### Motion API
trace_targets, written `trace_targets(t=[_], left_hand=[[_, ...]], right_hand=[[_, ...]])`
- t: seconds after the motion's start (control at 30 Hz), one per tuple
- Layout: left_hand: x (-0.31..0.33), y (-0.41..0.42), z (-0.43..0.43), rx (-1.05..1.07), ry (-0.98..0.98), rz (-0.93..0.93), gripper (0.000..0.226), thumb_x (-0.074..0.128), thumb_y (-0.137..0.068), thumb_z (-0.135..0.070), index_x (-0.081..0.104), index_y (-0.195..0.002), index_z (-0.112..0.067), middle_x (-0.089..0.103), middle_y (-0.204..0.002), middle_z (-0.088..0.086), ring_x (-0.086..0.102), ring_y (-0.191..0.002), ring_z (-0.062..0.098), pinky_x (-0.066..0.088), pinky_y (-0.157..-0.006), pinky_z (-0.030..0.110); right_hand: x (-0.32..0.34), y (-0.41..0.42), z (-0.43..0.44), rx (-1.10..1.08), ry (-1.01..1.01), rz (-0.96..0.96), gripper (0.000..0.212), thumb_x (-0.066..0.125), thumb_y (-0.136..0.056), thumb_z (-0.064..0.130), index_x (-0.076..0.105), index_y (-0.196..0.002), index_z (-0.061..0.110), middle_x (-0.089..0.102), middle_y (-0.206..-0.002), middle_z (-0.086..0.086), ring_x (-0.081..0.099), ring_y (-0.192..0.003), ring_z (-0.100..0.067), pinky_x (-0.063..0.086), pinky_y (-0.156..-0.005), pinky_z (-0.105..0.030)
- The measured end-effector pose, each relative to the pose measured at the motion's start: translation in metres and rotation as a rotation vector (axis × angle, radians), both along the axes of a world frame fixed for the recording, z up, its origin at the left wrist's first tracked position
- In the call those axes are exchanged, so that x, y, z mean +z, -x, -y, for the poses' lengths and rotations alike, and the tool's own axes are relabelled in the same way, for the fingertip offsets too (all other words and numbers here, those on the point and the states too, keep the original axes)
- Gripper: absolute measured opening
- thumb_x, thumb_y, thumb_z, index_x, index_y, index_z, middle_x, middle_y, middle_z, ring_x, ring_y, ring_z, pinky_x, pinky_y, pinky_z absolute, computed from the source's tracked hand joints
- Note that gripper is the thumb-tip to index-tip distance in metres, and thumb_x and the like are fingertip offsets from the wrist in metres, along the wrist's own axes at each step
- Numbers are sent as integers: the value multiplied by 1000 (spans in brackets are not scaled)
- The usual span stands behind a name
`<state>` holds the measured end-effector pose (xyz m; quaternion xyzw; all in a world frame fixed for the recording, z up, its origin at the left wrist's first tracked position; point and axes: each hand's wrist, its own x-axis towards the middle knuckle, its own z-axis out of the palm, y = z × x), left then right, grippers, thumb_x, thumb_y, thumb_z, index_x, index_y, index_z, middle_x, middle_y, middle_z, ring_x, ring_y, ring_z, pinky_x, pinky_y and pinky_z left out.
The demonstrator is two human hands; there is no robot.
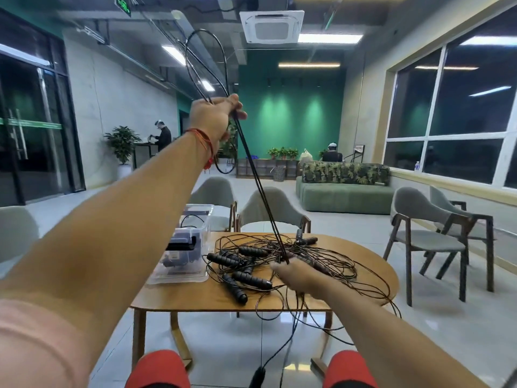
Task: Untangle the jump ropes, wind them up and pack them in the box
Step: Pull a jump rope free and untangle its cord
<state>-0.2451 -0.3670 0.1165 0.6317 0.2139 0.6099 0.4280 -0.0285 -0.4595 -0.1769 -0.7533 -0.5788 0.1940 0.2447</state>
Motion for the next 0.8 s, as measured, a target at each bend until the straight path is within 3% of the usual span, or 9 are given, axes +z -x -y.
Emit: trace_targets(t=[0.13, 0.2, 0.3, 0.4, 0.43, 0.5, 0.6, 0.73, 0.8], left_hand=[[-1, 0, -4, -4, -3, -43, 28, 68, -102, -36, 77, -105, -9, 82, -94, 1, 46, -38, 3, 39, -38, 22], [-6, -2, -4, -8, 12, -76, 29, 68, -103, -38, 78, -106, -11, 82, -94, -2, 52, -43, 1, 43, -40, 22], [-10, -3, -4, 6, 10, -170, 29, 66, -103, -41, 79, -103, -16, 81, -91, -7, 67, -70, 7, 48, -45, 21], [-15, -6, -7, 7, 4, -237, 30, 64, -104, -43, 79, -99, -18, 81, -88, -8, 72, -89, 15, 51, -48, 22], [-19, -8, -10, 11, -4, -271, 32, 62, -105, -44, 79, -99, -18, 81, -88, -8, 73, -92, 16, 54, -53, 25], [-27, -13, -16, 28, -30, -340, 37, 59, -106, -44, 79, -99, -15, 81, -85, -8, 74, -95, 19, 59, -72, 34], [-43, -24, -32, 86, 27, -389, 42, 54, -109, -42, 79, -101, -9, 81, -84, -3, 73, -83, 13, 56, -64, 28], [-70, -43, -62, 123, 141, -491, 32, 51, -111, -29, 69, -105, -3, 72, -84, 5, 57, -39, 2, 41, -38, 16], [-84, -55, -76, 121, 172, -578, 28, 48, -112, -26, 65, -96, -9, 67, -83, 6, 53, -36, 4, 39, -39, 20]], right_hand=[[-20, -17, -1, 5, 125, -6, 29, 46, -108, 46, 61, -115, 24, 56, -83, 2, 53, -65, -13, 43, -61, -27], [-14, -19, -1, -43, 123, -113, 46, 51, -98, 67, 64, -100, 23, 52, -75, 5, 46, -57, -12, 40, -57, -29], [-8, -20, -5, 37, 153, -182, 51, 40, -104, 67, 59, -83, 26, 53, -74, 1, 47, -61, -17, 45, -70, -40], [6, -11, 3, 106, 145, -199, 64, 25, -109, 65, 58, -76, 20, 70, -75, -3, 68, -77, -21, 50, -96, -45], [10, -11, 4, 109, 131, -227, 66, 24, -110, 64, 57, -74, 20, 70, -72, -4, 70, -76, -22, 52, -94, -43], [16, -10, 5, 84, 72, -332, 65, 26, -109, 65, 51, -66, 23, 55, -62, 1, 57, -59, -21, 53, -70, -33], [37, -9, 9, 26, -30, -454, 63, 31, -108, 66, 44, -60, 28, 36, -60, 7, 29, -53, -17, 32, -53, -30], [73, -22, 7, 71, -43, -697, 48, 50, -109, 52, 47, -68, 26, 32, -66, 6, 20, -58, -15, 18, -51, -28], [90, -31, 3, 133, -65, -864, 43, 58, -107, 43, 46, -70, 26, 28, -69, 6, 16, -59, -14, 19, -45, -23]])
